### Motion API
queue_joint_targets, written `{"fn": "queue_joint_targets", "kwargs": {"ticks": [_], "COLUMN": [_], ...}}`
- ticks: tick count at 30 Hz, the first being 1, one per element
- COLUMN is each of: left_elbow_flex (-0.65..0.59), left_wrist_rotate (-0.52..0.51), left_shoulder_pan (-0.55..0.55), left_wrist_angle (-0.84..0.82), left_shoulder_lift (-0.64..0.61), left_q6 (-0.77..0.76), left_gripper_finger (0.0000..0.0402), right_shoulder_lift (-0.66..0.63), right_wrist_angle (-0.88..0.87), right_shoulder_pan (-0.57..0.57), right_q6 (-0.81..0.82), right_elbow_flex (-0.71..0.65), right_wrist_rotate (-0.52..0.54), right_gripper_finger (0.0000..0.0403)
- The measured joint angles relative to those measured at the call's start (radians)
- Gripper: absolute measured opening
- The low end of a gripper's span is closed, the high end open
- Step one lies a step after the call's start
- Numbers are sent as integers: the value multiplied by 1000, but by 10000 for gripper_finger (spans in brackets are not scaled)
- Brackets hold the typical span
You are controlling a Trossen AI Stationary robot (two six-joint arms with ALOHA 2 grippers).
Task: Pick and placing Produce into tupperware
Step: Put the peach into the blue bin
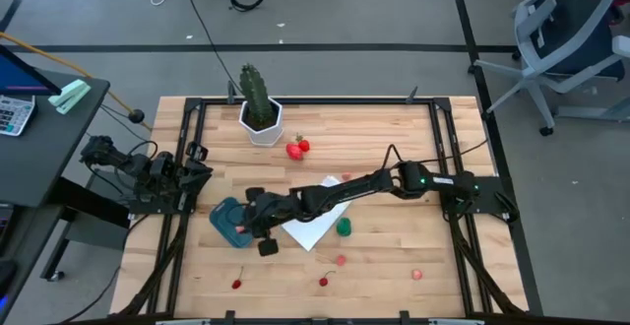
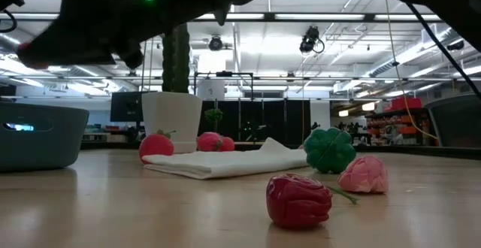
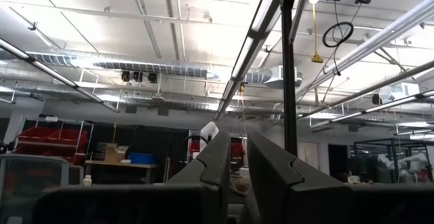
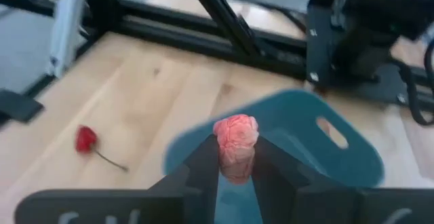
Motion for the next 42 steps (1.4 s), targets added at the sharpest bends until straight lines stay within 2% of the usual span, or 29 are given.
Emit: {"fn": "queue_joint_targets", "kwargs": {"ticks": [10, 13, 16, 20, 26, 30, 35, 40, 42], "left_elbow_flex": [0, 0, 0, 0, 0, 0, 0, 14, 31], "left_wrist_rotate": [0, 0, 0, 0, 0, 0, 0, -25, -52], "left_shoulder_pan": [0, 0, 0, 0, 0, 0, 0, 0, 0], "left_wrist_angle": [1, 1, -1, -3, 0, -8, -14, -73, -106], "left_shoulder_lift": [0, 0, 0, 0, 0, 0, 0, 1, 0], "left_q6": [0, 0, -1, -24, -37, -85, -82, -82, -94], "left_gripper_finger": [63, 60, 56, 56, 61, 60, 58, 59, 58], "right_shoulder_lift": [6, -10, -65, -162, -249, -317, -440, -595, -677], "right_wrist_angle": [-37, -55, -128, -376, -816, -931, -874, -870, -863], "right_shoulder_pan": [-13, -12, -14, -29, -48, -29, 29, 114, 147], "right_q6": [7, 7, 5, 21, 234, 325, 480, 758, 856], "right_elbow_flex": [-5, -7, -7, -1, -58, -197, -478, -734, -817], "right_wrist_rotate": [4, 16, 71, 156, 171, 170, 203, 428, 477], "right_gripper_finger": [173, 182, 182, 178, 176, 176, 176, 176, 176]}}
